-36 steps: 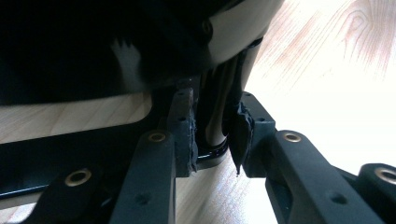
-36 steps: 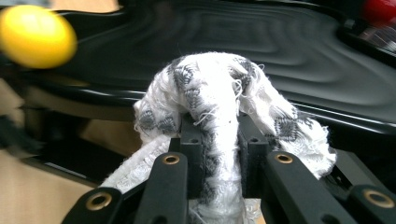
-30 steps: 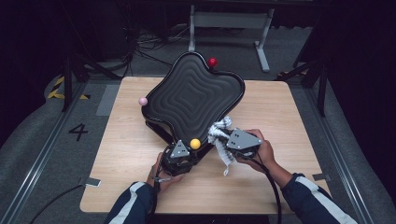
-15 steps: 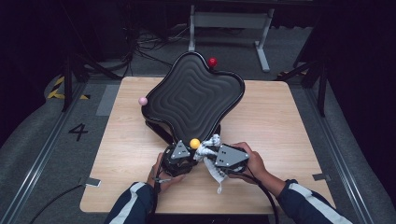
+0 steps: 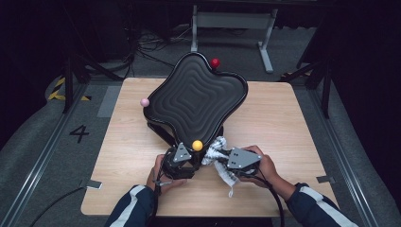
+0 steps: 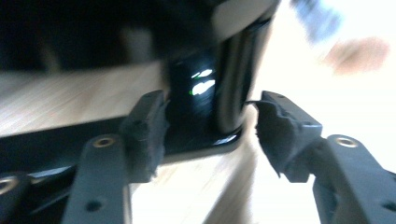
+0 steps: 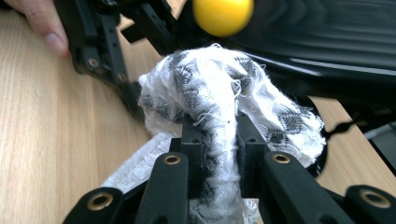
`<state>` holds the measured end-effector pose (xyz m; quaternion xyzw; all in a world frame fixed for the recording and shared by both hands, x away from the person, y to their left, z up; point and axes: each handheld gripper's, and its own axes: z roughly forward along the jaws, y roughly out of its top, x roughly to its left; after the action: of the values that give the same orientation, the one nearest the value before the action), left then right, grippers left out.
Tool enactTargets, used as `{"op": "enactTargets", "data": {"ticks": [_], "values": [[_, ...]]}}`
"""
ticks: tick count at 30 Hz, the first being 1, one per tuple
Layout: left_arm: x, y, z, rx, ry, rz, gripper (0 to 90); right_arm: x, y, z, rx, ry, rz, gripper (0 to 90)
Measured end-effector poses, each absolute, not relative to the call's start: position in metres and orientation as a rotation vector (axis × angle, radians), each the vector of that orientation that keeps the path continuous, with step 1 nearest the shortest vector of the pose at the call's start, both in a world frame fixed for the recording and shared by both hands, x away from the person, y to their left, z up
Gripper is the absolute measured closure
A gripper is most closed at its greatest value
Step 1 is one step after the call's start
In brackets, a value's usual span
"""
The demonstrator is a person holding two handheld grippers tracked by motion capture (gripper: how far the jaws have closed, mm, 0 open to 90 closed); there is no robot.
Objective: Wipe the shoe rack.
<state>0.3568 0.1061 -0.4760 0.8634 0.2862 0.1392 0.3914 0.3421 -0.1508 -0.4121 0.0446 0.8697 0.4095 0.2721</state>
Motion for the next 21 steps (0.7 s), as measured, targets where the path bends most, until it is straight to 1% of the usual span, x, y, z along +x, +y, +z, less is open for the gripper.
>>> {"op": "enactTargets", "data": {"ticks": [4,7,13,21], "values": [[0.354,0.117,-0.474,2.218,0.771,0.379,32.4,0.344,-0.171,-0.408,0.169,2.335,1.112,78.0],[0.351,0.125,-0.473,2.245,0.796,0.403,28.8,0.345,-0.183,-0.408,0.202,2.333,1.114,78.0],[0.345,0.14,-0.471,2.256,0.837,0.446,26.2,0.348,-0.203,-0.411,0.263,2.335,1.102,77.9],[0.335,0.162,-0.469,2.254,0.866,0.442,24.3,0.349,-0.216,-0.418,0.298,2.355,1.064,77.9]]}}
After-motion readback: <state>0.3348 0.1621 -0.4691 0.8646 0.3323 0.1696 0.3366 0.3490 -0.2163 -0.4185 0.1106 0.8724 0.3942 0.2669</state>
